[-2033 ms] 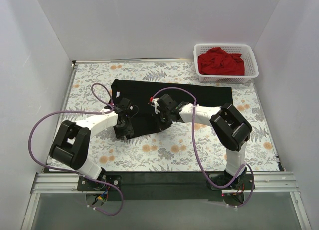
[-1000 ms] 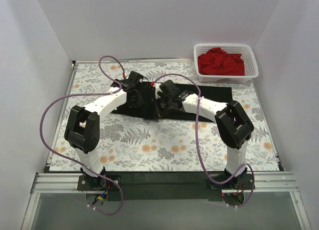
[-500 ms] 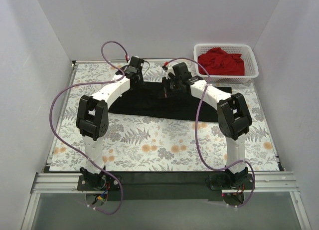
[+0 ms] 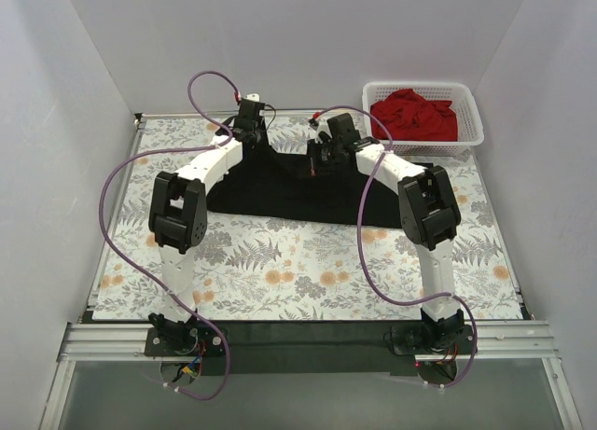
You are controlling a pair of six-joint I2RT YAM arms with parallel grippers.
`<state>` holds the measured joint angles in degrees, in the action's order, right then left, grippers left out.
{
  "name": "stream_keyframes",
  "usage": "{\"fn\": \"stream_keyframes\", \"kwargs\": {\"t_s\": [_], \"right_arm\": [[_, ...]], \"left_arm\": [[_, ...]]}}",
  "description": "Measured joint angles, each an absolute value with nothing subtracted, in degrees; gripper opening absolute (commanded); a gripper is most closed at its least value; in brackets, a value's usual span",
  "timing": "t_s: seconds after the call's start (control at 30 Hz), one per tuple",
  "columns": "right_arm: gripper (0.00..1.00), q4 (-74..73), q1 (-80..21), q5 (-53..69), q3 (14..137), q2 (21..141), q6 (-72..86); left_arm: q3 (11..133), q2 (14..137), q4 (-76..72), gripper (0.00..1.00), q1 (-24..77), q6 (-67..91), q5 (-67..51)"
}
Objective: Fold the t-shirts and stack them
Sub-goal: Fold the tshirt
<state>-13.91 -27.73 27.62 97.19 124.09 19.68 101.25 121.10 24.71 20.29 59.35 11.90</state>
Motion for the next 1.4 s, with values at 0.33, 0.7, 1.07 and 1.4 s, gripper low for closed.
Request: {"fn": "stream_keyframes", "kwargs": {"t_s": [0.33, 0.7, 1.07, 1.4], "right_arm": [[0.01, -12.7, -25.4, 28.3, 99.8, 127.1, 21.3], [0.01, -10.0, -24.4, 30.6, 99.2, 128.5, 27.2], [0.03, -7.0, -24.5, 34.3, 93.6, 128.5, 34.8], [0.04, -2.9, -24.8, 36.6, 88.6, 128.5, 38.0]], "left_arm": [[103.6, 124.2, 21.3, 0.0, 19.7, 58.2, 9.7], [101.3, 124.3, 21.7, 0.0, 17.8, 60.8, 7.6], [94.1, 122.2, 27.2, 0.0, 16.6, 65.6, 6.0], [88.0, 118.2, 28.2, 0.0, 15.7, 68.9, 4.8]]}}
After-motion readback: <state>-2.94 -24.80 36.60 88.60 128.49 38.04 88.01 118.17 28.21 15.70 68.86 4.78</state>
